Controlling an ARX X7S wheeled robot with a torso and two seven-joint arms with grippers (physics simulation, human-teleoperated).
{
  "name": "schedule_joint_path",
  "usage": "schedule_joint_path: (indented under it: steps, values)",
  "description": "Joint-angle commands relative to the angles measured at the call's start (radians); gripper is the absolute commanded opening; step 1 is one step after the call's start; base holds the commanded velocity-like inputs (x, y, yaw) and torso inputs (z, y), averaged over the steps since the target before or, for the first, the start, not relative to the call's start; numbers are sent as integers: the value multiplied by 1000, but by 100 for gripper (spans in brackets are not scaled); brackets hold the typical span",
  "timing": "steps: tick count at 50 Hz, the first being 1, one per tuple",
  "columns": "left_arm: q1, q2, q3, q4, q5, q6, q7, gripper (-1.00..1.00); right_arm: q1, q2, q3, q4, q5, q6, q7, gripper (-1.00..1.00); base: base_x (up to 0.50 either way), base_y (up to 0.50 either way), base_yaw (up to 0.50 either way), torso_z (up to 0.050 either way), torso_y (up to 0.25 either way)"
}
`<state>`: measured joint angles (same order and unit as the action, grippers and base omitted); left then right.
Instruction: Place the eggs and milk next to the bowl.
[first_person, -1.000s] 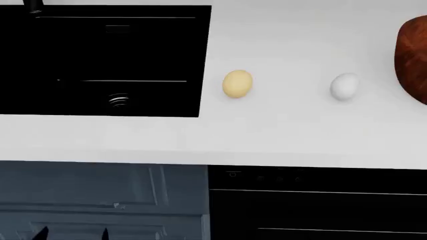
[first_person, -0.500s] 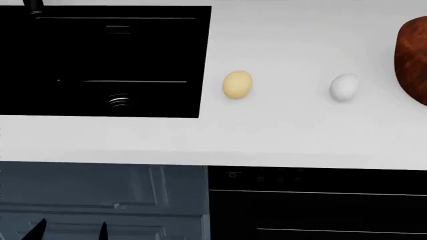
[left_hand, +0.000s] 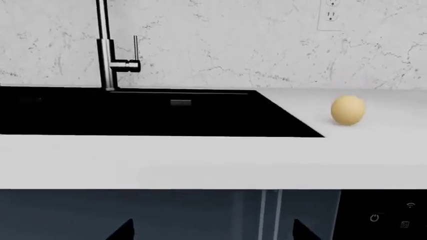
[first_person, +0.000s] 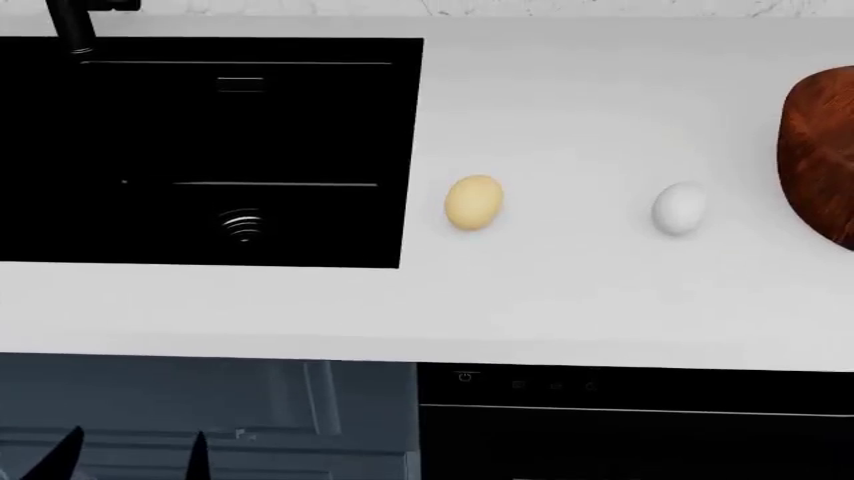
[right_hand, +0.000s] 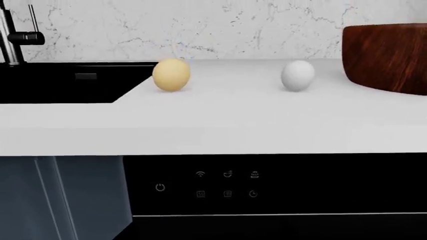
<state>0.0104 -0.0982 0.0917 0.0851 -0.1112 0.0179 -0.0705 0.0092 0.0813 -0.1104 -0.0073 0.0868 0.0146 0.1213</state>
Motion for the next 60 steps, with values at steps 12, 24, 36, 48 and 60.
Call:
schedule_joint_path:
  steps: [12, 24, 36, 48, 60]
  values:
    - [6, -36, 38, 44, 6, 10, -23, 100, 11, 23, -33, -35, 34, 35, 28, 100, 0, 0, 0, 50, 0]
    - [-140, -105, -3, 308, -100, -321, -9, 100, 83, 119, 39, -313, 45, 292, 79, 100, 0, 0, 0, 19, 0]
    - [-373, -164, -103, 436, -261, -628, -32, 100, 212, 226, 118, -577, 111, 574, 81, 100, 0, 0, 0, 0, 0]
    - [-565, -229, -121, 368, -278, -718, -17, 100, 424, 320, 173, -585, 163, 767, 50, 100, 0, 0, 0, 0, 0]
    - [-666, -251, -168, 299, -326, -784, -10, 100, 599, 381, 180, -512, 172, 844, 27, 100, 0, 0, 0, 0, 0]
